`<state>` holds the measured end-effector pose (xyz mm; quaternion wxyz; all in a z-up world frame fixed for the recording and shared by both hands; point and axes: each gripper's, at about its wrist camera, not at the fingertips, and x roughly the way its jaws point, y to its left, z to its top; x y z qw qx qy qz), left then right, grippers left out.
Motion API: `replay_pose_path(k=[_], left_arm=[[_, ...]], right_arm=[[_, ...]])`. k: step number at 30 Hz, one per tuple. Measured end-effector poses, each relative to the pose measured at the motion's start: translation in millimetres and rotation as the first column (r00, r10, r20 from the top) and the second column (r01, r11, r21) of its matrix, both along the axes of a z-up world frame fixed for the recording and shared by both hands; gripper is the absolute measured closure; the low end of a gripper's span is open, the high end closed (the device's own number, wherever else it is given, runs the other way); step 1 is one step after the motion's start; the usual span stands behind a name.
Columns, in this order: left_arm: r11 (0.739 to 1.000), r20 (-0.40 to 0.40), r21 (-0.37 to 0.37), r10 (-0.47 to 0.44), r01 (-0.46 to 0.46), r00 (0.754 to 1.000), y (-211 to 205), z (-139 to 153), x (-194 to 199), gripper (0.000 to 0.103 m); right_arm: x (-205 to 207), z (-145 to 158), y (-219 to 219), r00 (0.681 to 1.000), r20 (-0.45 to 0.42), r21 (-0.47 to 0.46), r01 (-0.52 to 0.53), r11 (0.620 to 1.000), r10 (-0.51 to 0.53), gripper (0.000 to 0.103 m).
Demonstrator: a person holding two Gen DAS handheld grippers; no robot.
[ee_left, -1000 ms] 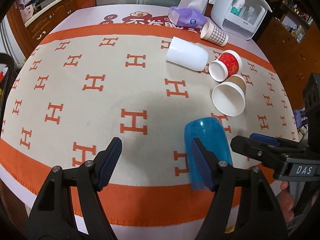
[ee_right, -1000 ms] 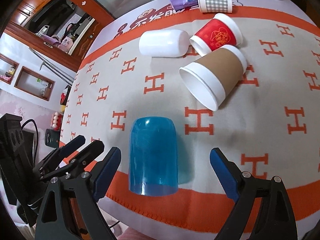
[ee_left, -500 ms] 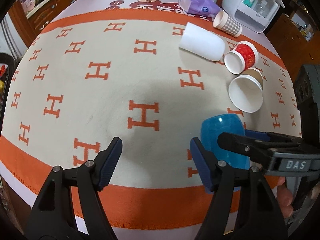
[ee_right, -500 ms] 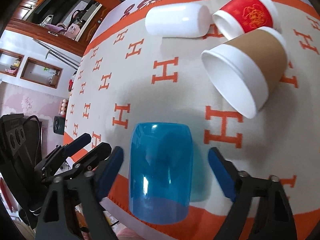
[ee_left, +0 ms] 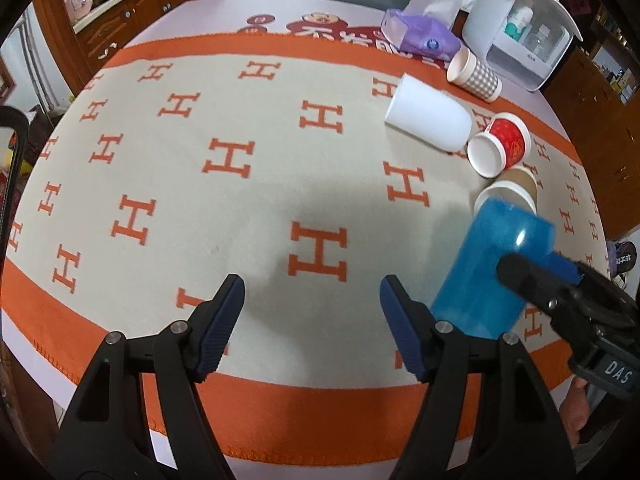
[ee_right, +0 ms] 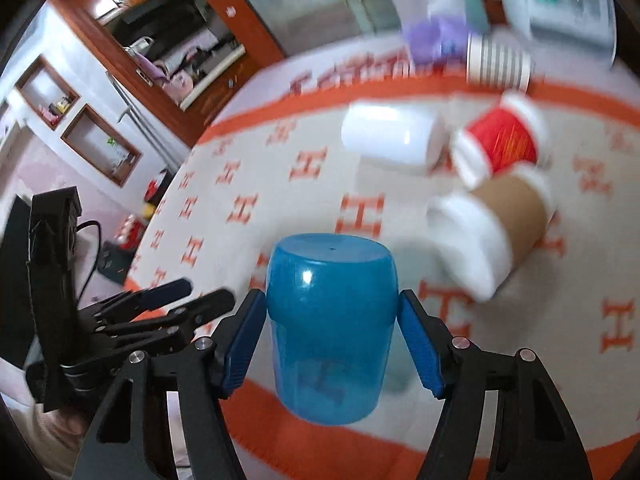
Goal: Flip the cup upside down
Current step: 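Lift the blue cup with the right gripper and carry it toward the paper cups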
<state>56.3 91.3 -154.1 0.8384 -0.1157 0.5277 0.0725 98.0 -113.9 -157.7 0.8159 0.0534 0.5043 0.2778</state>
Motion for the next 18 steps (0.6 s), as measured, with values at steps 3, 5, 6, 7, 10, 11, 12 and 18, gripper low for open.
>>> replay_pose_path(k=[3, 5, 6, 7, 10, 11, 12, 18], left_arm=[[1.0, 0.015, -0.005, 0.012, -0.011, 1.0, 2.5, 1.2, -3.0, 0.035], [1.0, 0.017, -0.007, 0.014, -0.014, 1.0, 3.5, 0.3, -5.7, 0.035], [1.0, 0.019, -0.007, 0.013, -0.013, 1.0, 3.6, -0.3, -7.8, 0.035], [1.0, 0.02, -0.003, 0.012, -0.011, 1.0, 3.2, -1.0, -9.3, 0.035], [1.0, 0.021, 0.017, -0.001, 0.001, 1.0, 1.7, -3.2, -15.2, 0.035], [1.0, 0.02, 0.021, -0.004, 0.003, 1.0, 1.3, -4.0, -16.5, 0.035], [1.0, 0.018, 0.021, -0.006, 0.006, 1.0, 1.0, -5.0, -17.9, 0.035], [1.0, 0.024, 0.011, -0.017, 0.017, 1.0, -1.8, -4.6, -23.1, 0.035]], right_arm=[[-11.6, 6.2, 8.4, 0.987, 0.161, -0.041, 0.03, 0.999, -0.023, 0.036], [-20.0, 4.1, 13.8, 0.97, 0.242, -0.072, 0.043, 0.996, -0.024, 0.036], [-25.0, 0.7, 16.7, 0.961, 0.275, -0.084, 0.052, 0.995, -0.027, 0.036], [-30.0, -3.6, 18.8, 0.956, 0.293, -0.092, 0.056, 0.994, -0.027, 0.036], [-47.8, -7.9, 18.1, 0.94, 0.341, -0.103, 0.065, 0.993, -0.026, 0.036], [-53.6, -8.1, 17.4, 0.935, 0.353, -0.113, 0.065, 0.992, -0.021, 0.036], [-58.0, -8.8, 18.4, 0.933, 0.36, -0.122, 0.064, 0.99, -0.016, 0.036], [-83.0, -13.3, 18.3, 0.925, 0.378, -0.169, 0.05, 0.984, 0.018, 0.035]])
